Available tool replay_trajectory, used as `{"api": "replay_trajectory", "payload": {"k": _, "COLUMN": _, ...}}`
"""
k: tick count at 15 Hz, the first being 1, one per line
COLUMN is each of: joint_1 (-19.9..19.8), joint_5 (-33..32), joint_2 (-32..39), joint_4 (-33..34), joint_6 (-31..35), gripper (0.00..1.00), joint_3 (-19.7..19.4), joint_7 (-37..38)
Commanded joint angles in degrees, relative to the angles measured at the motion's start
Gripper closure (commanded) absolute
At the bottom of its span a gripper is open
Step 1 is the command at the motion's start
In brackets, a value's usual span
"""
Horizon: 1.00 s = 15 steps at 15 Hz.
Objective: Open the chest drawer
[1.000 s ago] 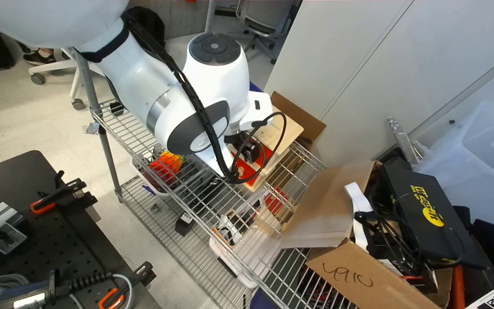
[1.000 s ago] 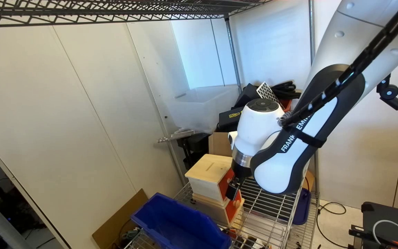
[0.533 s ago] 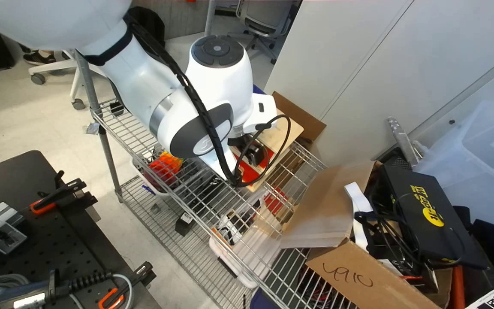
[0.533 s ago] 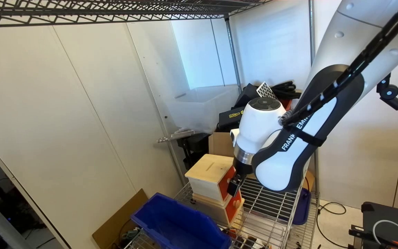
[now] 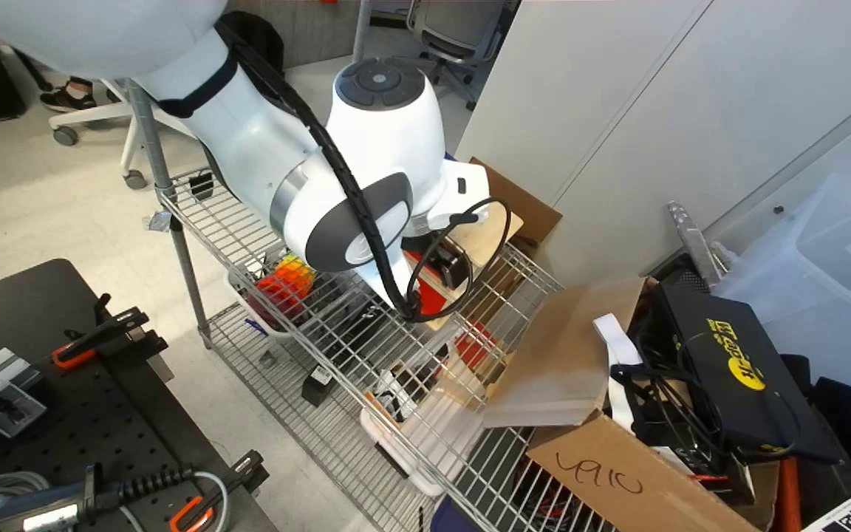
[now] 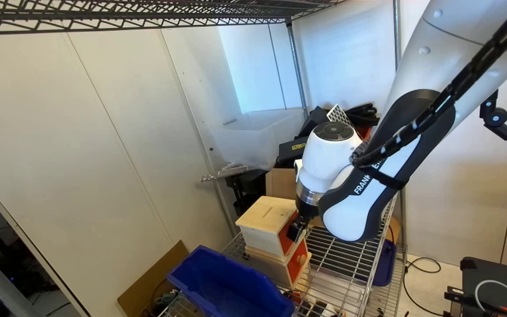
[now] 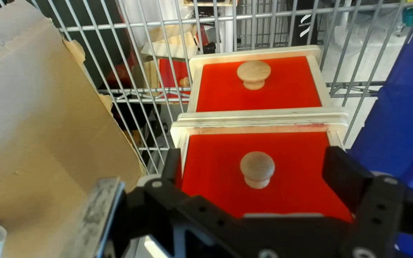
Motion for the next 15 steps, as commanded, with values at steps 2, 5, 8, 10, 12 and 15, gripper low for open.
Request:
{"api": "replay_trajectory", "payload": {"k": 2, "joint_1": 3.91, "joint_5": -0.55, "joint_2": 2.72, "joint_4": 2.53, "joint_6": 0.26, "gripper": 0.0, "joint_3": -3.5, "joint_7": 3.82}}
{"api": "replay_trajectory", "payload": {"k": 5, "joint_1": 4.1, "joint_5": -0.13, "joint_2": 3.56, "joint_4": 3.19, "joint_6": -0.06, "gripper": 0.0, "joint_3": -3.21, "joint_7": 4.39}}
{"api": "replay_trajectory", "payload": {"k": 8, "joint_1": 3.89, "joint_5": 0.05, "joint_2": 4.02, "joint_4": 3.66, "joint_6": -0.23, "gripper": 0.0, "joint_3": -2.75, "joint_7": 4.44}}
{"api": "replay_trajectory", "payload": {"k": 10, "joint_1": 3.42, "joint_5": 0.3, "joint_2": 4.17, "joint_4": 3.95, "joint_6": -0.5, "gripper": 0.0, "joint_3": -2.16, "joint_7": 4.21}}
{"api": "replay_trajectory", "payload": {"k": 12, "joint_1": 2.46, "joint_5": 0.64, "joint_2": 4.03, "joint_4": 4.11, "joint_6": -1.0, "gripper": 0.0, "joint_3": -0.97, "joint_7": 3.61}}
{"api": "replay_trajectory", "payload": {"k": 15, "joint_1": 1.22, "joint_5": 1.06, "joint_2": 4.01, "joint_4": 4.64, "joint_6": -1.39, "gripper": 0.0, "joint_3": 0.63, "joint_7": 3.08}}
